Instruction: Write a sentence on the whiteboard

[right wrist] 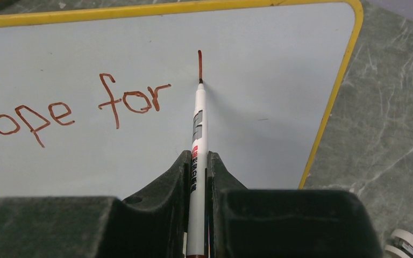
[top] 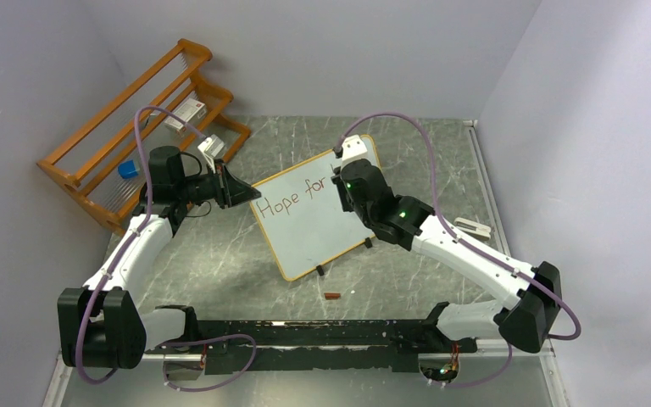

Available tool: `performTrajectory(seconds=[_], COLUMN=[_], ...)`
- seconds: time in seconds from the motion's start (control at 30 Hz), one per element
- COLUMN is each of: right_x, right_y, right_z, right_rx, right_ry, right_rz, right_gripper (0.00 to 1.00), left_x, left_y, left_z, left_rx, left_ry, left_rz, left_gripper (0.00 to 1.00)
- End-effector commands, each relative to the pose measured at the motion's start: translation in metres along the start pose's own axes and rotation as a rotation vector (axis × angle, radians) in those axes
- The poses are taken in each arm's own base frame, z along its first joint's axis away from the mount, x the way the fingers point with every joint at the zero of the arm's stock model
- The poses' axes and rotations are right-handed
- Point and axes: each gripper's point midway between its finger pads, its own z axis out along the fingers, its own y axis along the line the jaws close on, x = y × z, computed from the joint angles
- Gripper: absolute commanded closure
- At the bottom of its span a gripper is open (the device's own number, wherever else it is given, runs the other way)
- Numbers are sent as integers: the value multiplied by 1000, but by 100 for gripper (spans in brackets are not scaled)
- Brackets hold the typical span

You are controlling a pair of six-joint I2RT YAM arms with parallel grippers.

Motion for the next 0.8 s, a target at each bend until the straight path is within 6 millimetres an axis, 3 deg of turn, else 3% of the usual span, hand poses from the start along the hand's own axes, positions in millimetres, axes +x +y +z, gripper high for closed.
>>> performTrajectory(seconds=[0.0, 0.4, 0.77], right_x=[16, 25, 4], right_y=[-2, -4, -14], right_z=[-4, -9, -17], right_rx=[-8, -15, 15], right_ry=[49, 77, -14], right_rz=[3, 7, 40], right_gripper=[100, 100, 100], left_x=[28, 27, 27], left_y=[16, 16, 17], left_z=[5, 4, 5], left_rx=[-53, -53, -54], left_ry=[70, 69, 69], left_rz=[-46, -44, -44], left_gripper=[95, 95, 95])
